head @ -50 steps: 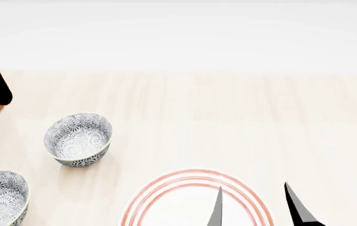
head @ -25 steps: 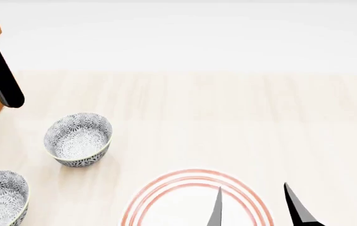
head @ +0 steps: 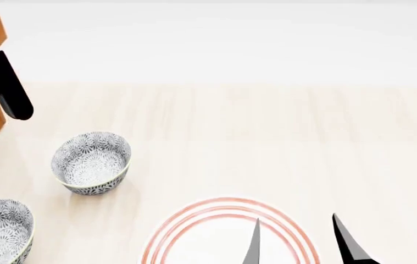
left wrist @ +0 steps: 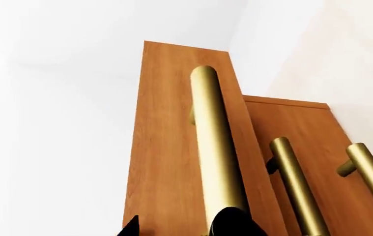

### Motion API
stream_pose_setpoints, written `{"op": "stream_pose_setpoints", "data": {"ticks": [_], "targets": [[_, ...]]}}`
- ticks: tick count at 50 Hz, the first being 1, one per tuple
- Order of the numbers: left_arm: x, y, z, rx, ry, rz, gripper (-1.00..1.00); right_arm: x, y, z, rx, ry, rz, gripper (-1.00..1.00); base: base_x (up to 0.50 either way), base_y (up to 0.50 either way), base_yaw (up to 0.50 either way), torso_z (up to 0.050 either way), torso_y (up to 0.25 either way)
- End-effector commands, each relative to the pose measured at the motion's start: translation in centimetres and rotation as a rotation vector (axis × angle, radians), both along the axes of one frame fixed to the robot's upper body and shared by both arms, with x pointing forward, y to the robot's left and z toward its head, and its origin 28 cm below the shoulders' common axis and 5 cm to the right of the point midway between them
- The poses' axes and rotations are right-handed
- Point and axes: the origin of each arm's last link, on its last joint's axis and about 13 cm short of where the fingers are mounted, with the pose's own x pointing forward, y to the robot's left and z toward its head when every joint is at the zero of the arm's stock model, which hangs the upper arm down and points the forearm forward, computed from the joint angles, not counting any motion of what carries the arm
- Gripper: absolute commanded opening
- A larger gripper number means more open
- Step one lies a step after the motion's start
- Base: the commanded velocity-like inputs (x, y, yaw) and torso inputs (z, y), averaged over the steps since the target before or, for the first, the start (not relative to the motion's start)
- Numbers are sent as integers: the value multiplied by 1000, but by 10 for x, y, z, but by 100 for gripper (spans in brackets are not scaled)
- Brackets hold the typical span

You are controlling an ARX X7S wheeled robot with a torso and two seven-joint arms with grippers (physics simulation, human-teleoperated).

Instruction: Open the top drawer of the cabinet.

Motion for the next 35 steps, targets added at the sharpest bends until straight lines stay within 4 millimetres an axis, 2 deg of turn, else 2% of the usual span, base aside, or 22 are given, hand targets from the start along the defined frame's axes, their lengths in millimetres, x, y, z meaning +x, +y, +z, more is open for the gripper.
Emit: {"op": "stream_pose_setpoints", "data": {"ticks": [1,10,17,26,35], "targets": [[-1,-11,15,52,-98,-42,100,0,0,0,0,2,1,100,0,0,0,0,0],[-15,-15,15,51,-132,-101,100,0,0,-2,-2,2,-1,100,0,0,0,1,1],[-45,-17,13,72,-204,-173,100,0,1,-2,-2,4,0,100,0,0,0,0,3],[-70,-18,7,74,-226,-236,100,0,1,-3,-3,5,2,100,0,0,0,1,2],[-86,-21,16,7,-277,-298,100,-1,2,-4,-4,7,4,100,0,0,0,0,0]]}}
